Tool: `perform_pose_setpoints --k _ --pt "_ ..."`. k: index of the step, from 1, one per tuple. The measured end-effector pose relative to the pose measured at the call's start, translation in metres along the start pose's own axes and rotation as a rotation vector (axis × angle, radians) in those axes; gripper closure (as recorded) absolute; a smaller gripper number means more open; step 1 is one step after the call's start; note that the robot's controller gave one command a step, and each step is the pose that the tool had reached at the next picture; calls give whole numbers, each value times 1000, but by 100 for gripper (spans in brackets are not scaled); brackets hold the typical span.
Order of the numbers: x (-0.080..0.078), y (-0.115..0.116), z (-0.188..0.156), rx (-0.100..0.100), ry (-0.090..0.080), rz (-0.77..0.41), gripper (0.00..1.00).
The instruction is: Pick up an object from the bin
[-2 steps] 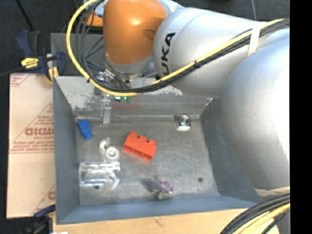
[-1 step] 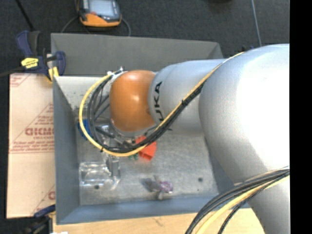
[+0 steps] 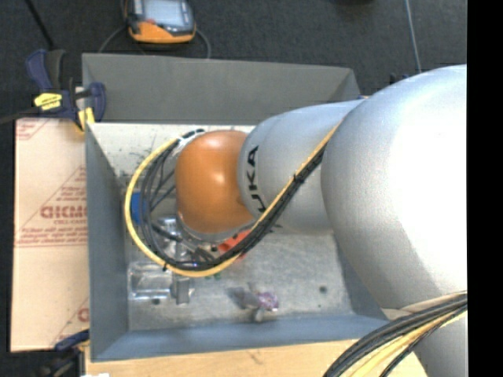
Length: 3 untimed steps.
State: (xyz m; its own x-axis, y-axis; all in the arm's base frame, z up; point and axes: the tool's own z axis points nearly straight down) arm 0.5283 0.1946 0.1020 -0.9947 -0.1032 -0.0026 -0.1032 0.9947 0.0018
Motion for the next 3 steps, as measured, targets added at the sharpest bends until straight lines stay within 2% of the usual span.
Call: perform_pose_setpoints --k 1,2,3 --pt "13 -5 2 2 3 -27 0" --pt "17 -1 31 -2 -6 26 0" --pt "15 -1 29 -1 -3 28 0"
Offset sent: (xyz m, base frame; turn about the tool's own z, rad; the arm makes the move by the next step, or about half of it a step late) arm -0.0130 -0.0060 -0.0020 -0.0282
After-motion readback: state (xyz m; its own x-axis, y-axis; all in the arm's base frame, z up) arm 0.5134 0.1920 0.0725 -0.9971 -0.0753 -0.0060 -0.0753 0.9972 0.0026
